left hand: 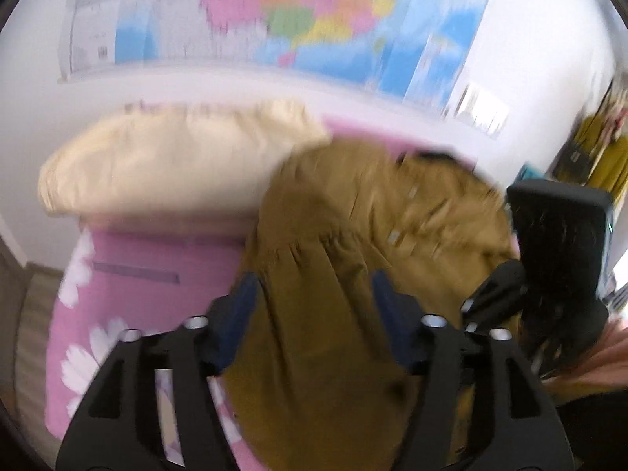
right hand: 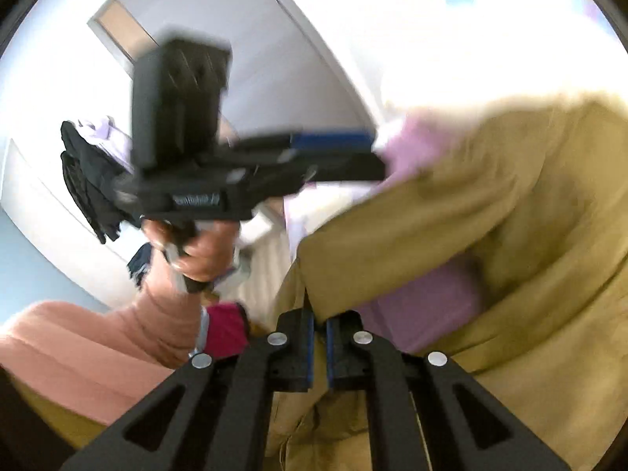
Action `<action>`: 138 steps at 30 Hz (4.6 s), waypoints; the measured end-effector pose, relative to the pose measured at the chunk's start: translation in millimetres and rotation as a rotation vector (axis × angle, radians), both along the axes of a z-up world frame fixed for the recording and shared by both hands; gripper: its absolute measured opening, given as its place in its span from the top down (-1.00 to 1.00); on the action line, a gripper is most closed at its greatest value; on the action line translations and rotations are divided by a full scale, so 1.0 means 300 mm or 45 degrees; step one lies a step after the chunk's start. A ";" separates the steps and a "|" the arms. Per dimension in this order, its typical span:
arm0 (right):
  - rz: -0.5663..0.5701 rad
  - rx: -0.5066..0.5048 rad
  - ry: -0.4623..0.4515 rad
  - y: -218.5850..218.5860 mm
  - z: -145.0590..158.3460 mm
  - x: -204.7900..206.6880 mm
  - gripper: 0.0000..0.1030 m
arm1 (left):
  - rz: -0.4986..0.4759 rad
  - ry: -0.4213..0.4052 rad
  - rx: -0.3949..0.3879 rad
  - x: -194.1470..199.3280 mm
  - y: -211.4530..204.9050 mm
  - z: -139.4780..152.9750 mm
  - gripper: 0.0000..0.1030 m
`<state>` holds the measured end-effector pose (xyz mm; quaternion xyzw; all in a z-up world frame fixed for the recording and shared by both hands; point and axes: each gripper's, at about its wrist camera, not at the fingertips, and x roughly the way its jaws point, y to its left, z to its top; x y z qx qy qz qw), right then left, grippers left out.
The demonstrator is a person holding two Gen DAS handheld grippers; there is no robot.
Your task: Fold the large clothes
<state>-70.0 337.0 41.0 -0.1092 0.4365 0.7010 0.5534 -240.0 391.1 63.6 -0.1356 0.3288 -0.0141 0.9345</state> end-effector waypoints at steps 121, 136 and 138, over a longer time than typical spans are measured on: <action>-1.297 -0.055 0.187 -1.443 -0.367 -0.053 -0.59 | -0.345 0.368 -0.168 -0.012 -0.424 -0.420 -0.72; -1.104 0.088 0.249 -1.321 -0.383 -0.112 0.05 | -0.456 0.302 -0.459 -0.040 -0.494 -0.448 -0.72; -1.112 0.060 0.285 -1.320 -0.412 -0.101 0.62 | -0.408 0.340 -0.399 -0.039 -0.497 -0.451 0.11</action>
